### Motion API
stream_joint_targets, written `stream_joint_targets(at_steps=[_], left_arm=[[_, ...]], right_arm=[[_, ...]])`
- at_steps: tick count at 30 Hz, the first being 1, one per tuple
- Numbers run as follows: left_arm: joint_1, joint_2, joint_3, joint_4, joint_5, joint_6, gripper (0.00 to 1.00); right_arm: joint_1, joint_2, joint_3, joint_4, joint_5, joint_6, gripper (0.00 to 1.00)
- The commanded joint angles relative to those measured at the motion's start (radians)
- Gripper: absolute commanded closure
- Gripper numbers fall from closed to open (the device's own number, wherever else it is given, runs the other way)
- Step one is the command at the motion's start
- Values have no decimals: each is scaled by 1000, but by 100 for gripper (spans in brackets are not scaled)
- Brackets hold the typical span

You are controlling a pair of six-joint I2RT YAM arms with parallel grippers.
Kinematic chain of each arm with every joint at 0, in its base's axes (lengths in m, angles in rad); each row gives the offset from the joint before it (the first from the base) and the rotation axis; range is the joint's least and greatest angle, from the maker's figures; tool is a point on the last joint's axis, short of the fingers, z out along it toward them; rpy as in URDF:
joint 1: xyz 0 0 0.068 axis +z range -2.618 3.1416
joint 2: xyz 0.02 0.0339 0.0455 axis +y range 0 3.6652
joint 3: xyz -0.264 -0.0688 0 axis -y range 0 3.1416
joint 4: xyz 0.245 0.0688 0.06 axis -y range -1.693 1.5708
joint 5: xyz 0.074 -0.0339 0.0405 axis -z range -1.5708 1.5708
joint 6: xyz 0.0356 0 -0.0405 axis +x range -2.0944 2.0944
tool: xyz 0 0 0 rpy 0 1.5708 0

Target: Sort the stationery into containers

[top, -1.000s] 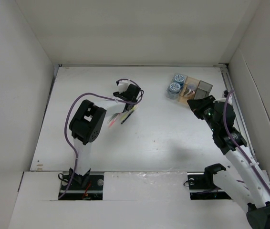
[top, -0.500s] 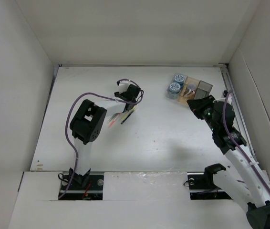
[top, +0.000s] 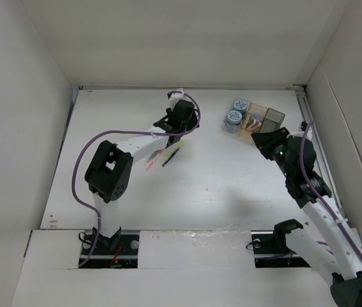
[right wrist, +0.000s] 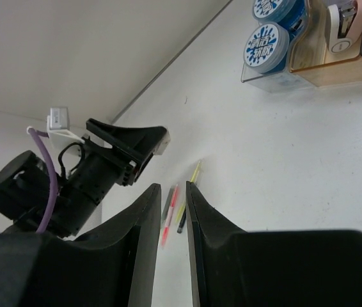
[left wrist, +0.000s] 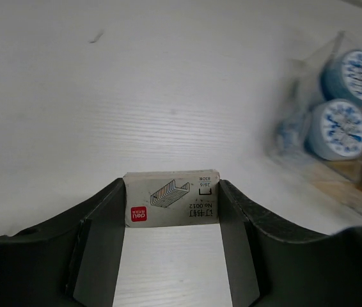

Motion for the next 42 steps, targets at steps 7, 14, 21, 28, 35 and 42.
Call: stream_joint_targets(at_steps=[7, 14, 21, 28, 35, 42], left_arm=[[-126, 91, 250, 118, 184, 51, 78], [-172, 256, 519, 109, 223, 101, 78], [-182, 391, 657, 175, 336, 91, 78], [-224, 542, 867, 206, 376, 154, 74], [-247, 636, 962, 192, 364, 183, 71], [-247, 655, 962, 201, 355, 193, 68]], right_arm=[[-8, -97, -3, 51, 71, -1, 71], [-8, -117, -13, 51, 90, -1, 71], [-8, -147, -13, 42, 100, 9, 71], [-8, -157, -13, 42, 100, 9, 71], [-8, -157, -13, 42, 89, 18, 71], [-8, -166, -13, 42, 80, 18, 69]])
